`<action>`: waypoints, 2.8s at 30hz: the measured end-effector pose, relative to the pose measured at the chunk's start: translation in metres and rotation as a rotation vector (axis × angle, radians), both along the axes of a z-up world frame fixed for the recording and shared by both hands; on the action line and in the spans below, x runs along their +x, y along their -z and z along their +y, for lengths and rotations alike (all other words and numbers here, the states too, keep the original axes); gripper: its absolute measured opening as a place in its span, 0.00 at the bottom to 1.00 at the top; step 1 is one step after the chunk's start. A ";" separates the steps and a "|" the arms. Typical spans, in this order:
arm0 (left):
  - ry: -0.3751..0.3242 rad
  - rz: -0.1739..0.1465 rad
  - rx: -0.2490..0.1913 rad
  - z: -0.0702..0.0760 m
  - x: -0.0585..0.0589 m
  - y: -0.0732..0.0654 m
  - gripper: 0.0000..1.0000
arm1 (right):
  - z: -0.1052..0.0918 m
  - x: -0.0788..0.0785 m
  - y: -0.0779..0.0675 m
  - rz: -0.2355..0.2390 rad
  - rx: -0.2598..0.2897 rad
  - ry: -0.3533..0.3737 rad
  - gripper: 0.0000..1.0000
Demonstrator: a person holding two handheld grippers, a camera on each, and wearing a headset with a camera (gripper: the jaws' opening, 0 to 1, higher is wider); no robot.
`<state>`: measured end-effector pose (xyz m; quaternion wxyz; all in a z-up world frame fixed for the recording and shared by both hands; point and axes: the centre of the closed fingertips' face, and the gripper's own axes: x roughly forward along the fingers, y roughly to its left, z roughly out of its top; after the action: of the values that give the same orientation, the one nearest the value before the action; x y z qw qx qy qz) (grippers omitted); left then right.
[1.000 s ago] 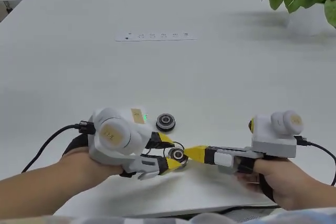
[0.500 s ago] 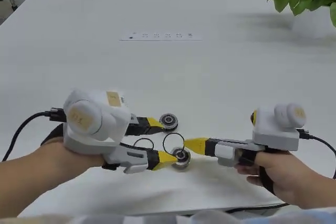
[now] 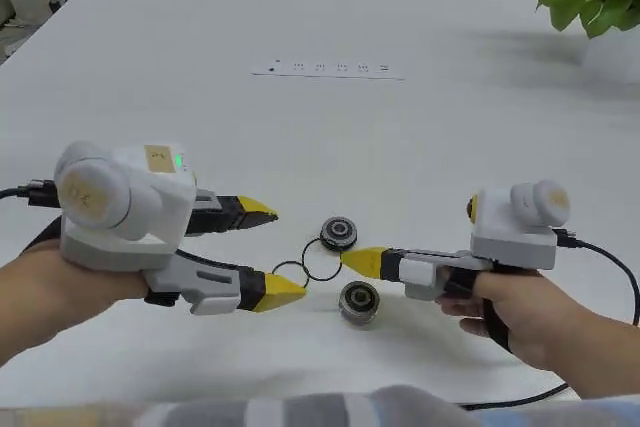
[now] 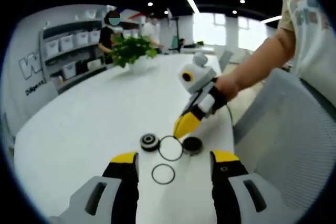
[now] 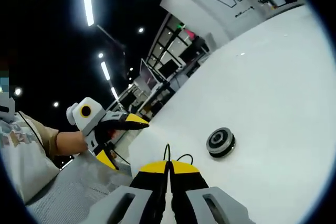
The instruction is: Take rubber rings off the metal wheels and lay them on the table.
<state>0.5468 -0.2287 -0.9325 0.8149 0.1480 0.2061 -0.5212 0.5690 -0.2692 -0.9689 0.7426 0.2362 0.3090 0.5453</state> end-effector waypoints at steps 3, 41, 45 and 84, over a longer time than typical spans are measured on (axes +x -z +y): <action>-0.018 0.011 -0.006 0.009 -0.002 -0.001 0.59 | 0.009 0.000 0.002 0.003 -0.011 -0.016 0.00; -0.115 0.041 -0.013 0.044 0.000 0.001 0.67 | 0.029 0.005 0.037 0.015 -0.179 -0.097 0.00; -0.111 0.043 -0.007 0.043 -0.001 0.002 0.67 | 0.028 0.005 0.039 -0.004 -0.212 -0.104 0.00; -0.097 0.034 0.005 0.040 0.016 -0.004 0.65 | 0.009 0.022 -0.004 -0.335 -0.324 -0.125 0.37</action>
<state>0.5627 -0.1889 -0.9289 0.8350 0.1311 0.2282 -0.4832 0.5907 -0.2600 -0.9645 0.7763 0.0005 0.2790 0.5652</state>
